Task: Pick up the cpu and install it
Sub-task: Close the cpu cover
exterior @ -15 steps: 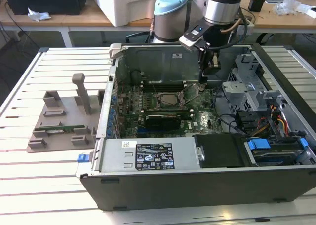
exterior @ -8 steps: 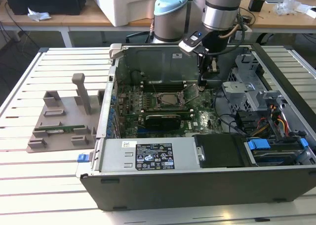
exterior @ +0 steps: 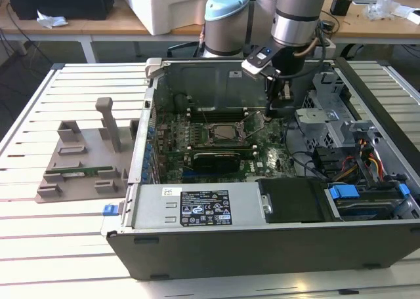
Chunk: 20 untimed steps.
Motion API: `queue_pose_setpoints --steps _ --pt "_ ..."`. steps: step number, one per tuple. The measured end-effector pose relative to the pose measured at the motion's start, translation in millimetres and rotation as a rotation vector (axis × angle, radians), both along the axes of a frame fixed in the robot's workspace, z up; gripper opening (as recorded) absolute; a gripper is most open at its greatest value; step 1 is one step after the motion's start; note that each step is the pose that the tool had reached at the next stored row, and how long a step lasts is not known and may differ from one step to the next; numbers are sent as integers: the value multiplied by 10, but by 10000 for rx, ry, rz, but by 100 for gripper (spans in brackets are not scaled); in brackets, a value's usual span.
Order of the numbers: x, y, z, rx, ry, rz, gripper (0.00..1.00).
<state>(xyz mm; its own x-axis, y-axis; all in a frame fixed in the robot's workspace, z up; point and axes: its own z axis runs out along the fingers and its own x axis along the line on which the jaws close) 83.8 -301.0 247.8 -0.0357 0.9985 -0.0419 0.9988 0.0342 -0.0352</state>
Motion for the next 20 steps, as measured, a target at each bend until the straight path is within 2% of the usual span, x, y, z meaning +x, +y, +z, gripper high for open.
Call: queue_pose_setpoints --steps 2,6,12,20 --pt "-16 1 -42 -2 1 -1 11" --pt "-70 1 -43 0 -1 1 11" --pt "-219 1 -43 0 -2 0 11" --pt "-331 1 -43 -1 -2 1 11"
